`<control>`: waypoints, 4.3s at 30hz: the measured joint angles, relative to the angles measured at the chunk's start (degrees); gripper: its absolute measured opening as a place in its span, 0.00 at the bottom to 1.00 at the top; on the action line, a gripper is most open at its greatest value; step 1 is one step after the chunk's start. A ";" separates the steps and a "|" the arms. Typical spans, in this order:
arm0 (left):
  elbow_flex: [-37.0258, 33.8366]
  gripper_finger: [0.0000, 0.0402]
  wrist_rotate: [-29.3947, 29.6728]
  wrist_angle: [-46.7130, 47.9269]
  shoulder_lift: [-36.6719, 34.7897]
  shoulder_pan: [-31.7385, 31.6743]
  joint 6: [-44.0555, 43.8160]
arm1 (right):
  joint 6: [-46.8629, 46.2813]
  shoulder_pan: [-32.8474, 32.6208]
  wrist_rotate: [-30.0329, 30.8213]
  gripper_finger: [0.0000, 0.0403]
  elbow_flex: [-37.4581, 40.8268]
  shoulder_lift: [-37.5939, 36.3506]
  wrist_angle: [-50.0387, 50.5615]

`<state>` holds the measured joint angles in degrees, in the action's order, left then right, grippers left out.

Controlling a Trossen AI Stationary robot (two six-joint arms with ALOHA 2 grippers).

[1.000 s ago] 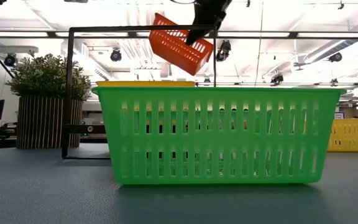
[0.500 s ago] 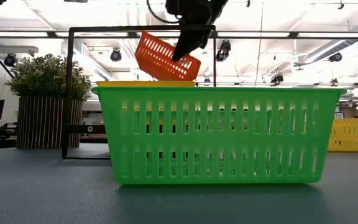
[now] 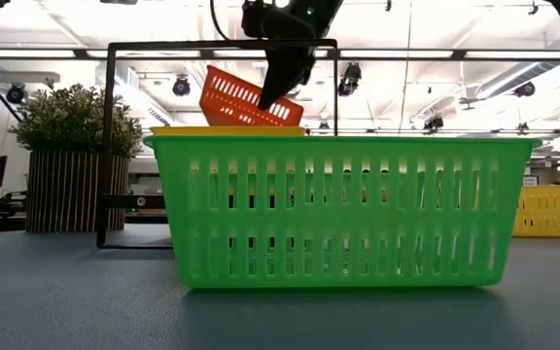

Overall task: Stack baskets on shelf by color
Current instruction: Stack the left orange bin on the orange bin on the shelf, then stack the green bin on the green bin on the shelf

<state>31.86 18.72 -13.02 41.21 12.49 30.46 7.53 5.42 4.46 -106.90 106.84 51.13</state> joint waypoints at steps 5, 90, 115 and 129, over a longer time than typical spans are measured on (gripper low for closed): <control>0.00 0.00 0.00 0.04 0.00 0.01 0.00 | -0.08 0.49 0.00 0.02 1.49 0.05 0.25; -0.02 0.00 0.00 1.64 0.02 0.00 -0.34 | 5.17 1.04 0.00 0.02 6.44 -6.40 -3.37; 0.00 0.00 -0.13 -1.60 7.58 0.04 -12.30 | -18.77 -28.13 20.90 0.02 36.91 -27.54 -12.24; 0.04 0.00 -0.13 -2.01 8.82 0.00 -16.61 | -56.77 -26.53 34.56 0.02 61.88 -45.16 -17.71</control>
<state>31.90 18.59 -15.02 50.04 12.49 13.85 -49.24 -21.10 39.01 -45.02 61.68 33.43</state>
